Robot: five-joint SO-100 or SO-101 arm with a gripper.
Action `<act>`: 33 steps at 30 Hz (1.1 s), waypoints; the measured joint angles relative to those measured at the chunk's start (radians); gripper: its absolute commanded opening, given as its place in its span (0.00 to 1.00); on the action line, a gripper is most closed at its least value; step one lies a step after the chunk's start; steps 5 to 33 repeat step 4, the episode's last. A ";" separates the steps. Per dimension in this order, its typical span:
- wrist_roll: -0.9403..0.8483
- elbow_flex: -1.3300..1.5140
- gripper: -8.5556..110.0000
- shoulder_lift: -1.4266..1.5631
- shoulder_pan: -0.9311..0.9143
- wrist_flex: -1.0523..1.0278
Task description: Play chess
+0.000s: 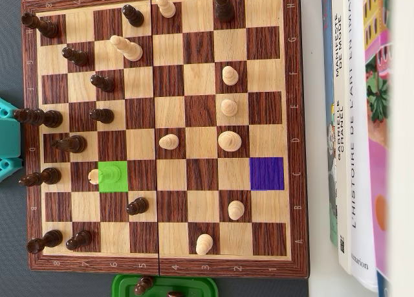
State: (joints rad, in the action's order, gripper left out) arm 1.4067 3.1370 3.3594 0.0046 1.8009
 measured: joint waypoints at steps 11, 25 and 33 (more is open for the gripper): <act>0.000 0.000 0.20 0.000 0.000 0.000; 0.000 0.000 0.20 0.000 0.000 0.000; 0.000 0.000 0.20 0.000 0.000 0.000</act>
